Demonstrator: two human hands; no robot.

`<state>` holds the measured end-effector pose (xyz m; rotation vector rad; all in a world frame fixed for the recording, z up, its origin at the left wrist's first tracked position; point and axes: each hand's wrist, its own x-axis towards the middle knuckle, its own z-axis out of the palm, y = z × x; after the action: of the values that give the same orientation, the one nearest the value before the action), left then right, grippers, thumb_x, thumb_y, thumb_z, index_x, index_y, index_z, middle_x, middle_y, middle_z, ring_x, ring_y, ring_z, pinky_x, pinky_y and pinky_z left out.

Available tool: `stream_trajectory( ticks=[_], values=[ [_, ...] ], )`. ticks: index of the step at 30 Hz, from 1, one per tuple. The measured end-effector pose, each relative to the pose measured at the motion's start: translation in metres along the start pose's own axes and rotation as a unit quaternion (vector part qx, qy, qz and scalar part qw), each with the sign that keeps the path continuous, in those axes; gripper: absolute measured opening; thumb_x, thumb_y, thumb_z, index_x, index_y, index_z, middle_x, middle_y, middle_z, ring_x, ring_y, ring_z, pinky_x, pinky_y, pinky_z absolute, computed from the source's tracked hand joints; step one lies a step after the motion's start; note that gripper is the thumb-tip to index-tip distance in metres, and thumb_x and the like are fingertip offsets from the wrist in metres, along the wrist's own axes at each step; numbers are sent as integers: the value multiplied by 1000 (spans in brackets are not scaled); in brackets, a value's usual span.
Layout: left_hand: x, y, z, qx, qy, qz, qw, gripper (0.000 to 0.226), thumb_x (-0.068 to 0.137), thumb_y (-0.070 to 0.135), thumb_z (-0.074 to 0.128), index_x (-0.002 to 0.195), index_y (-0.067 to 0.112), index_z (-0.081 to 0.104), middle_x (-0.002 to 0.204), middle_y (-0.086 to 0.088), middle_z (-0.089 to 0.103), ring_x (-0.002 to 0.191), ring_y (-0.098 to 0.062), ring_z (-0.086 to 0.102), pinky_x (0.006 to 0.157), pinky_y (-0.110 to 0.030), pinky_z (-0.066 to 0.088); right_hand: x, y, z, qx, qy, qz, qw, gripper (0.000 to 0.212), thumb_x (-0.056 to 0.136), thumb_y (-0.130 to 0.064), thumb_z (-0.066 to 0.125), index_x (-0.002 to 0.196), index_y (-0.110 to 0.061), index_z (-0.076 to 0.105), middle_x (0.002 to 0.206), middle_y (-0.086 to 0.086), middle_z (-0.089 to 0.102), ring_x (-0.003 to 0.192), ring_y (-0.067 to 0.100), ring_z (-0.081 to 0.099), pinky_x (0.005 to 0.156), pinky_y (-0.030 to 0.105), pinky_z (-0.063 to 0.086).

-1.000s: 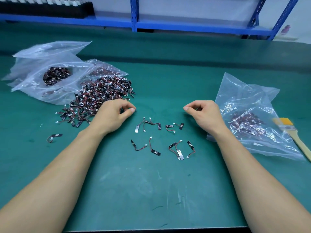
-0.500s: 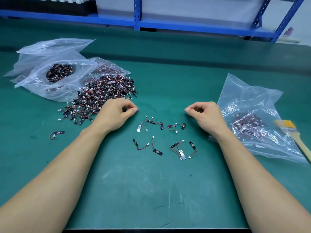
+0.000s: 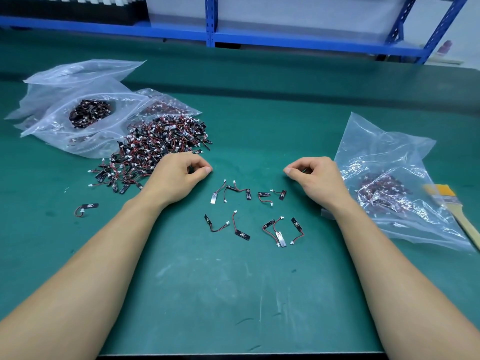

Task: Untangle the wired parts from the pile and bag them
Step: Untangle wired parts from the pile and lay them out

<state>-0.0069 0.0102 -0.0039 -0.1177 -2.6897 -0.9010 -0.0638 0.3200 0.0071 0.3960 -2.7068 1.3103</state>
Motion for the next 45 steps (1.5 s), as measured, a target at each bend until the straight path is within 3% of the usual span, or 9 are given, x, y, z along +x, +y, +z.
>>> stream_trajectory(
  ticks=[15,45],
  values=[
    [-1,3,-2,-3,-1,-5,1000,9,93,26,68,93,24,77,76,14,64,64,7,51,61,-16,35,-1,0,0,0,-3,-2,1000,21,88,-26,73,68,-33,72,58,-26,62,53,-5,51,53,6,35],
    [-1,4,-2,-4,-9,-6,1000,10,93,28,68,92,25,77,78,13,66,64,6,51,63,-17,36,0,1,0,-14,-5,-9,1000,21,87,-26,73,68,-35,71,63,-28,65,58,-7,54,57,5,37]
  ],
)
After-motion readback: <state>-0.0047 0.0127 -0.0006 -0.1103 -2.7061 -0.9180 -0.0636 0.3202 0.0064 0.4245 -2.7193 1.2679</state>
